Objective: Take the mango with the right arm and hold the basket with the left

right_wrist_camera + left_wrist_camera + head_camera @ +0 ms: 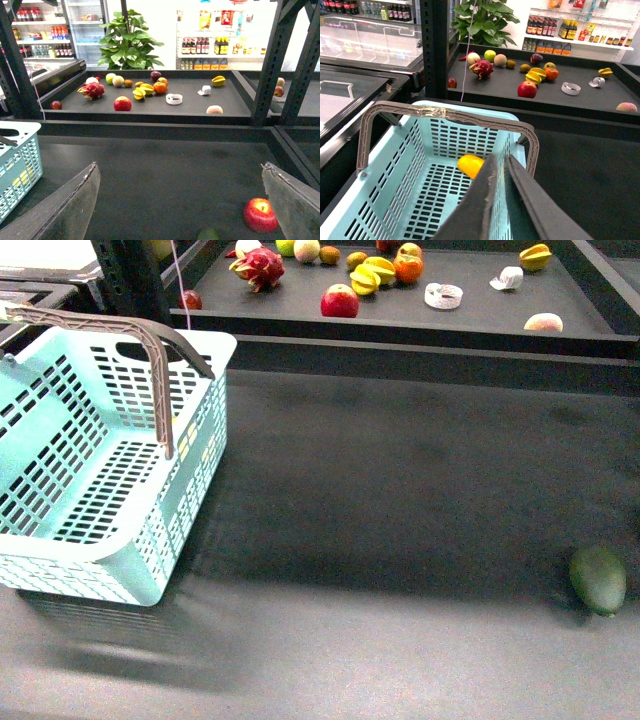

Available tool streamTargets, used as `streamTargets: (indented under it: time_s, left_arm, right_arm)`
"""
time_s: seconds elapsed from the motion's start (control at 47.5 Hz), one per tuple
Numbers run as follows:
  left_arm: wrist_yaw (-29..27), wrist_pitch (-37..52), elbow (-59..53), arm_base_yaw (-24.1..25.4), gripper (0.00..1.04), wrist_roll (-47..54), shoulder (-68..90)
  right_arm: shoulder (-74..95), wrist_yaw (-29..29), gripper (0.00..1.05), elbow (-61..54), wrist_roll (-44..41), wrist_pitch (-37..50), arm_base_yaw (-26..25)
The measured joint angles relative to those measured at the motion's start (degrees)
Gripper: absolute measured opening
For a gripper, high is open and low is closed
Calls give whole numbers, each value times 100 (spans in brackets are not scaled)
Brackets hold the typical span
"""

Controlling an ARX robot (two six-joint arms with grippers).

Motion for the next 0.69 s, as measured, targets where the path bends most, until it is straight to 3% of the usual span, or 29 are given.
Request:
streamTargets:
  time_s: [0.042, 0.147, 0.695]
  left_arm:
    - [-35, -101, -79, -22, 4, 17, -184]
    - [-457, -468, -275, -313, 4, 57, -706]
    - [-485, -2732, -638, -474, 4, 114, -3491]
  right_arm:
    - [0, -7, 97, 0, 0, 0, 0]
    - [0, -7, 97, 0, 0, 0, 0]
    - [0, -7, 97, 0, 0, 0, 0]
